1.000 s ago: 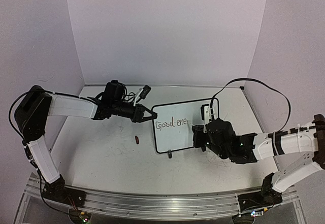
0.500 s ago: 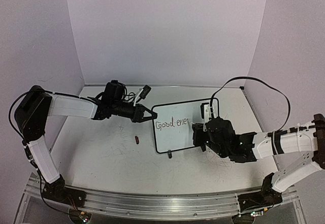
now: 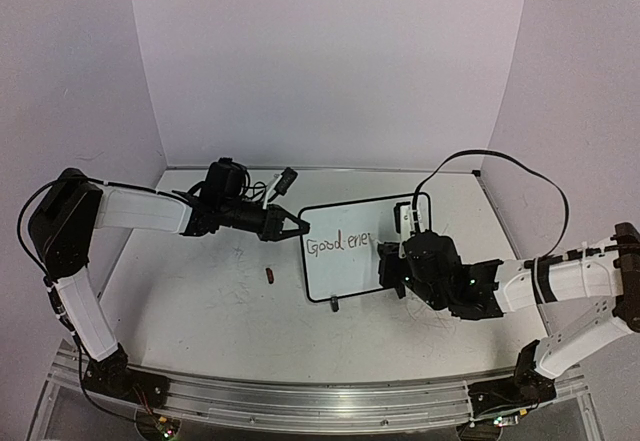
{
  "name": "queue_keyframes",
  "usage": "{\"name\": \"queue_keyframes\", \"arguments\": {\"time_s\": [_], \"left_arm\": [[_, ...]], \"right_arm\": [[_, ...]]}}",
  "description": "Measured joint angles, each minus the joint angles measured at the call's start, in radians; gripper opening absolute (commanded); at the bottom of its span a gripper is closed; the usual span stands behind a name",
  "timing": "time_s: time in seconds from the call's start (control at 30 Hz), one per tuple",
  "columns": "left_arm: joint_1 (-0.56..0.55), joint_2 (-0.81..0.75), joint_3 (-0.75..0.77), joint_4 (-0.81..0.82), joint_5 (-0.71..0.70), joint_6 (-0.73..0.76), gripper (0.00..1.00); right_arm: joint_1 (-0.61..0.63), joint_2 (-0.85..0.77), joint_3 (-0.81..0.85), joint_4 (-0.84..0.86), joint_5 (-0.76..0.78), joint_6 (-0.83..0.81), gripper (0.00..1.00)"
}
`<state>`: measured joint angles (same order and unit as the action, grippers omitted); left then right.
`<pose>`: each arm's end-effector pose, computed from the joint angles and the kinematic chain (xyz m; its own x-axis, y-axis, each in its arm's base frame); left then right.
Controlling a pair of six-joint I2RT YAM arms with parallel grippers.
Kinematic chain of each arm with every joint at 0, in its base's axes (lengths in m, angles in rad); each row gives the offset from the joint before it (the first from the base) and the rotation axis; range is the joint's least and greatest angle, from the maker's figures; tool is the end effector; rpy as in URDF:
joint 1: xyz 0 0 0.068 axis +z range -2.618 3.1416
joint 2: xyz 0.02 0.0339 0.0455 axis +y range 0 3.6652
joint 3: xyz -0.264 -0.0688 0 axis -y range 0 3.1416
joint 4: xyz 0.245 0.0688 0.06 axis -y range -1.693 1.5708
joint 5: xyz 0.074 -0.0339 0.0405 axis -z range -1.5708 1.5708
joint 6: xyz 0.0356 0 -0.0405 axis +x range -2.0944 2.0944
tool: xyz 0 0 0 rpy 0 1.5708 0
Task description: Write a sentence on the whiteboard
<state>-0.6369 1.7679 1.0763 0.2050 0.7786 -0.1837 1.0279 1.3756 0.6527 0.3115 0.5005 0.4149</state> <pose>0.2958 -0.2499 0.2159 -0.5381 0.2363 -0.8091 0.8382 0.2505 -0.4843 0.1638 0.2383 0.2133 -0.4003 0.0212 -0.9161 -0.3962 0.8974 0.1939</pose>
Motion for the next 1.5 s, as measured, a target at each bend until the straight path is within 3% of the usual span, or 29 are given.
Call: {"name": "queue_keyframes", "arguments": {"time_s": [1.5], "left_arm": [[0.0,0.0,0.0,-0.004,0.0,0.0,0.0]], "right_arm": [[0.006,-0.01,-0.037,-0.027,-0.042,0.08,0.0]]}}
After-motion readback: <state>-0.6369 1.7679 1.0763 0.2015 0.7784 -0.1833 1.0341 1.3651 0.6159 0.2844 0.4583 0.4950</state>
